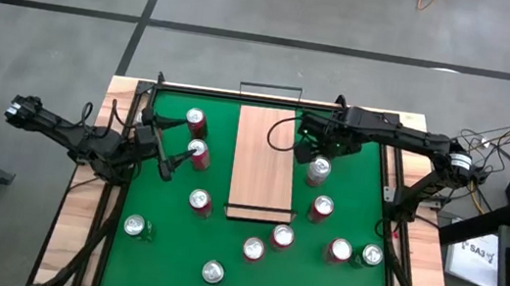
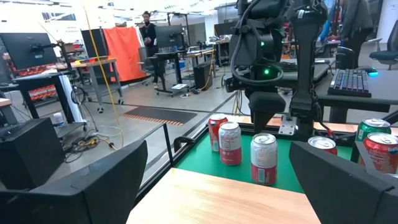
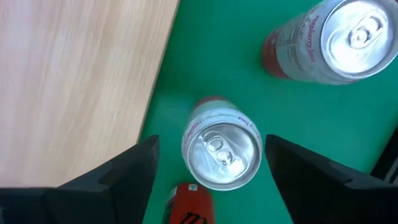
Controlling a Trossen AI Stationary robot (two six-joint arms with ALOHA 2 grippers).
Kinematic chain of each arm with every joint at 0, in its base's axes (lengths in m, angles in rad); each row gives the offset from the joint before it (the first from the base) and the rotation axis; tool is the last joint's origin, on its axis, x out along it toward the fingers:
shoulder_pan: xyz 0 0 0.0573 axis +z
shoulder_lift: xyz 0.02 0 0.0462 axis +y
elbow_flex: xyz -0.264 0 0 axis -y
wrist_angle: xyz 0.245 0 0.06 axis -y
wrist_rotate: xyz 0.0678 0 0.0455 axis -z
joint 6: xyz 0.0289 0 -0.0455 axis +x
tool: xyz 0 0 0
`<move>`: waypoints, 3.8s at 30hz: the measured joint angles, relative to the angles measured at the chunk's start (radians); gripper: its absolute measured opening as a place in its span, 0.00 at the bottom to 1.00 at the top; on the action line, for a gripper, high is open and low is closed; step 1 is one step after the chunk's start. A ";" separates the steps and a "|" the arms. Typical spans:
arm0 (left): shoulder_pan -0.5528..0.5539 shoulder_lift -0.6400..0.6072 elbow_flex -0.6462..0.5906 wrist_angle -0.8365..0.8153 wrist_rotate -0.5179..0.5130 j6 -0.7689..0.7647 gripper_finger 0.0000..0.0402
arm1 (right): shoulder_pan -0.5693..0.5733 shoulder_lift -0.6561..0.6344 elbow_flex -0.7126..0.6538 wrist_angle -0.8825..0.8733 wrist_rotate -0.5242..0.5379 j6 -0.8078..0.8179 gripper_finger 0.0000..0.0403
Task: Place canned beverage on shelf
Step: Put the white and pink soda can on the shelf
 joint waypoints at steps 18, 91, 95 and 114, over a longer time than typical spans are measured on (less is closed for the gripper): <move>0.000 0.000 0.000 -0.001 0.000 0.000 0.94 | 0.003 0.023 -0.028 -0.041 -0.045 0.066 0.90; 0.000 0.002 0.000 0.006 0.000 0.023 0.94 | 0.113 0.564 0.819 -0.282 0.005 -0.748 0.68; 0.000 0.002 0.000 0.006 0.000 0.023 0.94 | 0.148 0.600 0.839 -0.283 0.009 -0.848 0.68; 0.000 0.005 0.000 0.005 0.000 0.027 0.94 | 0.165 0.615 0.834 -0.274 0.072 -0.822 0.68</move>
